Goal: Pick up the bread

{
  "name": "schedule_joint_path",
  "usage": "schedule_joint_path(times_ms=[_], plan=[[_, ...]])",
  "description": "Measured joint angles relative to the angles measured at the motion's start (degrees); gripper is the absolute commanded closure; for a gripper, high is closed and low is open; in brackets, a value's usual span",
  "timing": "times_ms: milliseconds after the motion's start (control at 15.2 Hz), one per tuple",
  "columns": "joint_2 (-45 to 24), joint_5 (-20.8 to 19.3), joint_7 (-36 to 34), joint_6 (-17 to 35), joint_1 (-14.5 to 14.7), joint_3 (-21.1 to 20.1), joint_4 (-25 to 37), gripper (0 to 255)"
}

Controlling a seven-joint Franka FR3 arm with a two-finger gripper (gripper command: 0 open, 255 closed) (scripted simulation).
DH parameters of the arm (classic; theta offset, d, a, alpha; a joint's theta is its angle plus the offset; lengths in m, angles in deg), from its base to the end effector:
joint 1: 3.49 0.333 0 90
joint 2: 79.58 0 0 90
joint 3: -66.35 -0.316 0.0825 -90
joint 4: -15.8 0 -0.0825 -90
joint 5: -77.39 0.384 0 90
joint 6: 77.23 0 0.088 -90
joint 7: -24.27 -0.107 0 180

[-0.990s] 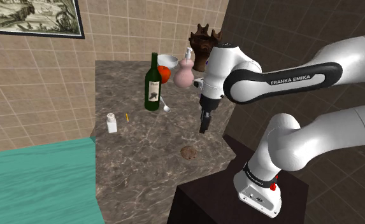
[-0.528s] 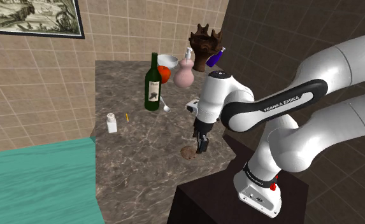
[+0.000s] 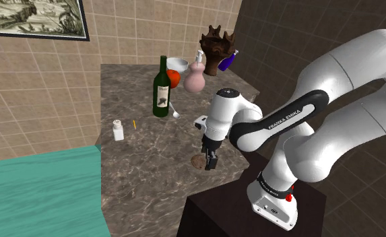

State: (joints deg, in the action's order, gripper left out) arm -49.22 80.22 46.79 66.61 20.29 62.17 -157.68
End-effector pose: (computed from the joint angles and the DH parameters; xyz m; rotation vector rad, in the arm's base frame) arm 0.2649 0.1347 0.2835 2.8675 1.2661 0.0195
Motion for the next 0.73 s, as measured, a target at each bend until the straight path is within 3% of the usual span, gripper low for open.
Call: schedule_joint_path(times_ms=[66,726], plan=[[-0.41,0.0,-0.01,0.5,-0.01,-0.02,-0.07,255],[-0.76,0.0,-0.03,0.95,-0.02,-0.03,-0.12,255]])
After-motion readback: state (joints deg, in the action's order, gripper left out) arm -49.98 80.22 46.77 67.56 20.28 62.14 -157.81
